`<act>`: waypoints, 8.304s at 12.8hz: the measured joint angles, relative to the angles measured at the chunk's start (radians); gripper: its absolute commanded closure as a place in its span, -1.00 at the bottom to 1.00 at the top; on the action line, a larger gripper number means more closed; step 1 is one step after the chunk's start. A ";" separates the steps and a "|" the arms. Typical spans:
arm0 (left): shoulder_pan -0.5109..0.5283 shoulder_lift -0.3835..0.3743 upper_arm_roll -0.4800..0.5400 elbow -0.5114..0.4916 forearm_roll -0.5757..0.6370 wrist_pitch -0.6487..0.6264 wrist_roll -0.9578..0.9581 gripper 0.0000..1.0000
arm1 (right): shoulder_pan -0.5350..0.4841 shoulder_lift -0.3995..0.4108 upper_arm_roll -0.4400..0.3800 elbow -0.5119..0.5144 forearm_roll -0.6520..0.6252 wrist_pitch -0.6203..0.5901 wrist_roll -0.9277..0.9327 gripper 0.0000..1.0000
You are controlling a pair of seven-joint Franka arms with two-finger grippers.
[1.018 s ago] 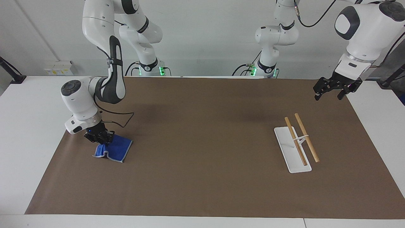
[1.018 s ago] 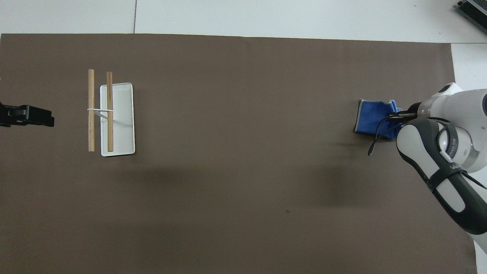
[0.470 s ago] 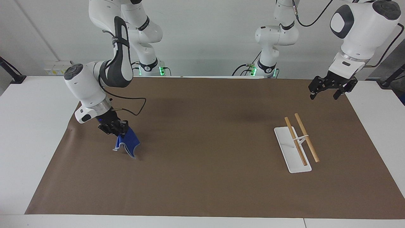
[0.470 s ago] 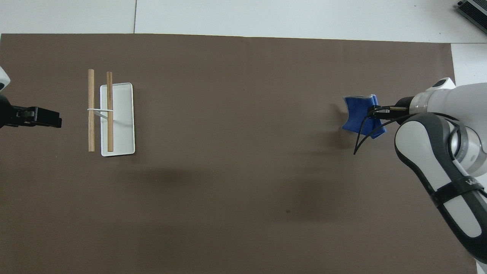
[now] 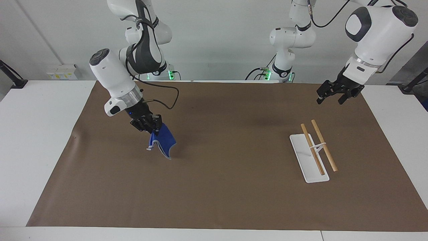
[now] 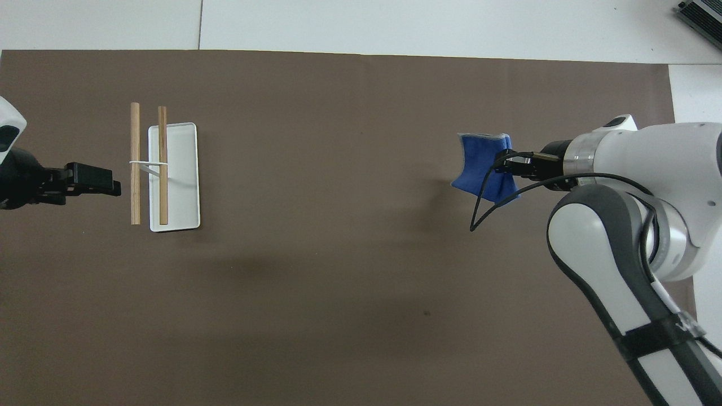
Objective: Right arm passes towel to left arm to hang
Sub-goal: 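Lift the towel with the right gripper while the left gripper approaches, then grasp the towel with the left gripper from the right gripper, then carry the towel with the left gripper while the right gripper withdraws, then drape the towel over the wooden sticks and open the left gripper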
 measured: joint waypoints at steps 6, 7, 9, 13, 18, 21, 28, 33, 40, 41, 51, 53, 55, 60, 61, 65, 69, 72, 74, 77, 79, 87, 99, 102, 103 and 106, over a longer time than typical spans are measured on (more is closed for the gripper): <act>-0.009 -0.036 -0.142 -0.168 -0.226 0.314 -0.446 -1.00 | 0.048 -0.058 0.039 0.002 0.220 -0.048 0.068 1.00; -0.010 -0.037 -0.168 -0.198 -0.262 0.389 -0.517 -1.00 | 0.047 -0.059 0.055 0.007 0.262 -0.048 0.068 1.00; -0.010 -0.036 -0.221 -0.245 -0.322 0.538 -0.669 -1.00 | 0.048 -0.059 0.100 0.018 0.342 -0.047 0.073 1.00; -0.013 0.024 -0.350 -0.295 -0.381 0.817 -0.945 -1.00 | 0.048 -0.063 0.121 0.024 0.471 -0.046 0.089 1.00; -0.022 0.075 -0.458 -0.302 -0.431 0.995 -1.192 -1.00 | 0.060 -0.063 0.152 0.027 0.525 0.047 0.186 1.00; -0.023 0.075 -0.519 -0.302 -0.435 1.041 -1.309 -1.00 | 0.077 -0.044 0.156 0.038 0.579 0.081 0.208 1.00; -0.023 0.075 -0.567 -0.300 -0.437 1.073 -1.373 -0.44 | 0.118 -0.009 0.156 0.084 0.582 0.083 0.279 1.00; -0.019 0.075 -0.557 -0.299 -0.437 1.079 -1.348 -0.24 | 0.118 -0.009 0.156 0.085 0.582 0.083 0.279 1.00; -0.007 0.076 -0.531 -0.297 -0.437 1.081 -1.215 0.56 | 0.118 -0.007 0.156 0.085 0.582 0.083 0.279 1.00; -0.007 0.077 -0.532 -0.297 -0.437 1.080 -1.213 0.78 | 0.118 -0.007 0.156 0.085 0.582 0.083 0.279 1.00; -0.006 0.085 -0.530 -0.298 -0.437 1.071 -1.043 1.00 | 0.115 -0.007 0.155 0.086 0.580 0.084 0.279 -1.00; -0.005 0.085 -0.527 -0.298 -0.437 1.071 -0.996 1.00 | 0.112 -0.007 0.154 0.086 0.555 0.084 0.279 -1.00; -0.004 0.085 -0.525 -0.297 -0.437 1.071 -0.948 1.00 | 0.109 -0.007 0.149 0.087 0.483 0.084 0.279 -1.00; 0.013 0.085 -0.439 -0.297 -0.437 1.071 -0.768 1.00 | 0.022 -0.019 0.145 0.092 0.207 0.081 0.279 -1.00; 0.017 0.086 -0.407 -0.297 -0.437 1.071 -0.723 1.00 | -0.006 -0.028 0.145 0.092 0.177 0.063 0.279 -1.00; 0.021 0.093 -0.251 -0.297 -0.437 1.043 -0.506 1.00 | -0.084 -0.096 0.144 0.098 -0.050 -0.108 0.277 -1.00; 0.022 0.137 -0.191 -0.277 -0.437 1.017 -0.208 1.00 | -0.123 -0.123 0.143 0.147 -0.216 -0.229 0.276 -1.00; 0.023 0.162 -0.148 -0.198 -0.428 0.898 -0.072 1.00 | -0.153 -0.123 0.142 0.206 -0.322 -0.351 0.259 -1.00; 0.024 0.166 -0.125 -0.174 -0.395 0.842 -0.016 1.00 | -0.164 -0.123 0.142 0.227 -0.367 -0.425 0.235 -1.00; 0.037 0.166 -0.113 -0.169 -0.382 0.800 0.080 1.00 | -0.189 -0.122 0.141 0.265 -0.395 -0.516 0.179 -1.00; 0.046 0.166 -0.085 -0.166 -0.380 0.753 0.173 1.00 | -0.203 -0.122 0.139 0.289 -0.395 -0.566 0.154 -1.00; 0.051 0.166 0.042 -0.162 -0.378 0.660 0.413 1.00 | -0.200 -0.103 0.105 0.301 -0.405 -0.577 0.103 -1.00; 0.060 0.163 0.130 -0.224 -0.284 0.640 0.423 0.77 | -0.374 -0.089 0.240 0.307 -0.405 -0.575 0.015 -1.00; 0.060 0.158 0.130 -0.236 -0.284 0.640 0.423 -0.36 | -0.374 -0.089 0.243 0.312 -0.405 -0.575 0.014 -1.00; 0.060 0.156 0.130 -0.236 -0.284 0.640 0.423 -0.55 | -0.373 -0.089 0.242 0.313 -0.405 -0.575 0.014 -1.00; 0.060 0.151 0.130 -0.237 -0.279 0.640 0.423 -0.55 | -0.309 -0.089 0.177 0.315 -0.405 -0.575 0.013 -1.00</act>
